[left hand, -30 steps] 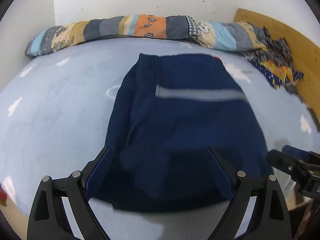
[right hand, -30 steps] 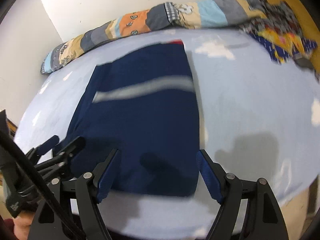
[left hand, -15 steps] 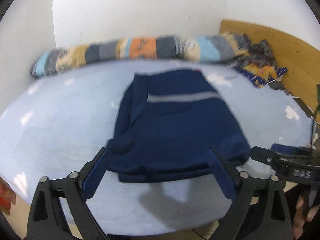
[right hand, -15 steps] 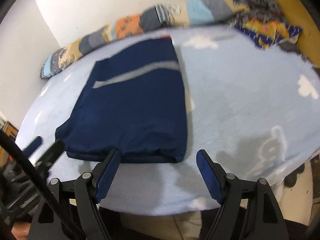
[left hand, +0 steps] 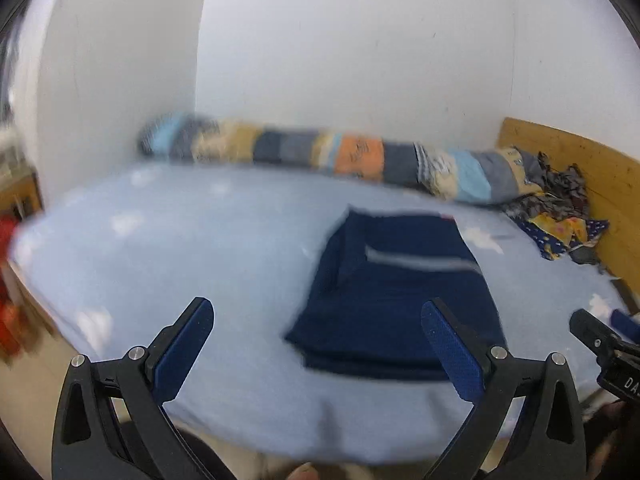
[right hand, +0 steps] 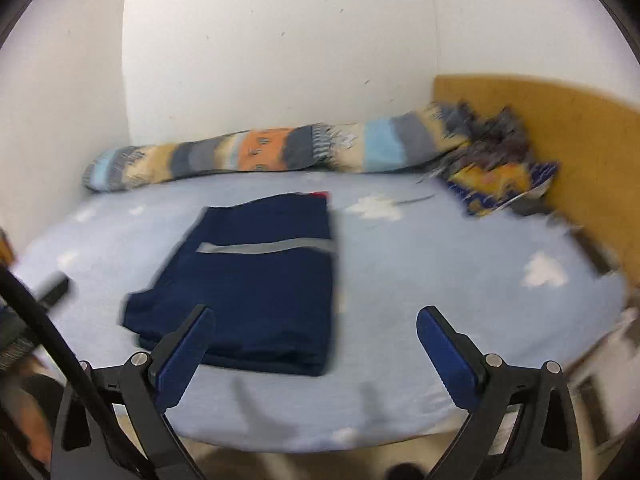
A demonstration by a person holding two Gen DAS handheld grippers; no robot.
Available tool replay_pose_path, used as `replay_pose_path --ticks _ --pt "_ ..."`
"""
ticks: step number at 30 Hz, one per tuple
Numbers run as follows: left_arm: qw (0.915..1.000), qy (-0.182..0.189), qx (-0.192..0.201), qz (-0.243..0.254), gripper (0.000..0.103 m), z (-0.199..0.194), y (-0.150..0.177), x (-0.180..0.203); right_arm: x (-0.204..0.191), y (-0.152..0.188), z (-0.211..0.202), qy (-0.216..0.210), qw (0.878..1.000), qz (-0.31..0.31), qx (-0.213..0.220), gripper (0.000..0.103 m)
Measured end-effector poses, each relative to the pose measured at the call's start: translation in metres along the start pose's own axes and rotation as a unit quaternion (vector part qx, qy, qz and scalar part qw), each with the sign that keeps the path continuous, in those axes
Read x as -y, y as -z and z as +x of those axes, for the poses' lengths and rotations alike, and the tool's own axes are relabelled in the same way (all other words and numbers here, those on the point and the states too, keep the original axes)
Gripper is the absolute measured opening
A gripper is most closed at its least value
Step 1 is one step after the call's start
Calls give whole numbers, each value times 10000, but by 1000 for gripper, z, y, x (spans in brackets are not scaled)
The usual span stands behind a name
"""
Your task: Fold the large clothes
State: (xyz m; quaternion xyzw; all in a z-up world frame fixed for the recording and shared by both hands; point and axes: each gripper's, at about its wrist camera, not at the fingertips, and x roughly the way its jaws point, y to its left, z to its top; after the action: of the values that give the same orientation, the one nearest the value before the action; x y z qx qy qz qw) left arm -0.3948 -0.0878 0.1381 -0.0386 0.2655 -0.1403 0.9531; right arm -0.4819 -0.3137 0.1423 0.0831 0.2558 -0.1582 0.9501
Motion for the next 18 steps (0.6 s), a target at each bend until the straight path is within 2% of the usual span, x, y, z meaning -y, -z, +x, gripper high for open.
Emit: replay_pose_path --ticks 1,2,3,4,5,7,9,12,15,18 --pt "9995 270 -120 -141 103 6 6 -4 -1 2 4 44 10000 -28 11 103" --pt "9992 315 -123 -190 103 10 10 -5 -3 3 10 221 9997 -62 -130 103" --pt "9999 76 -50 -85 103 12 13 -1 -8 3 14 197 9996 -84 -202 103" --pt "9996 -135 10 253 103 16 15 7 -11 4 17 111 9997 -91 -172 103" --pt "9975 -1 -59 708 103 20 13 15 -15 5 18 108 9998 -121 -142 103" --pt "9930 150 -141 1166 103 25 13 24 -25 6 25 206 9992 -290 -156 103" --pt "9921 -189 56 1241 103 26 16 25 -35 9 28 154 9988 -454 -136 102" --pt "9920 -358 -78 1208 103 32 15 21 -43 11 33 163 9979 -592 -192 102" --pt "9939 -342 -264 1018 103 33 17 13 -44 9 27 77 9984 -533 -148 103" --pt "9948 -222 -435 893 103 35 16 7 -49 12 18 334 9967 -715 210 103"
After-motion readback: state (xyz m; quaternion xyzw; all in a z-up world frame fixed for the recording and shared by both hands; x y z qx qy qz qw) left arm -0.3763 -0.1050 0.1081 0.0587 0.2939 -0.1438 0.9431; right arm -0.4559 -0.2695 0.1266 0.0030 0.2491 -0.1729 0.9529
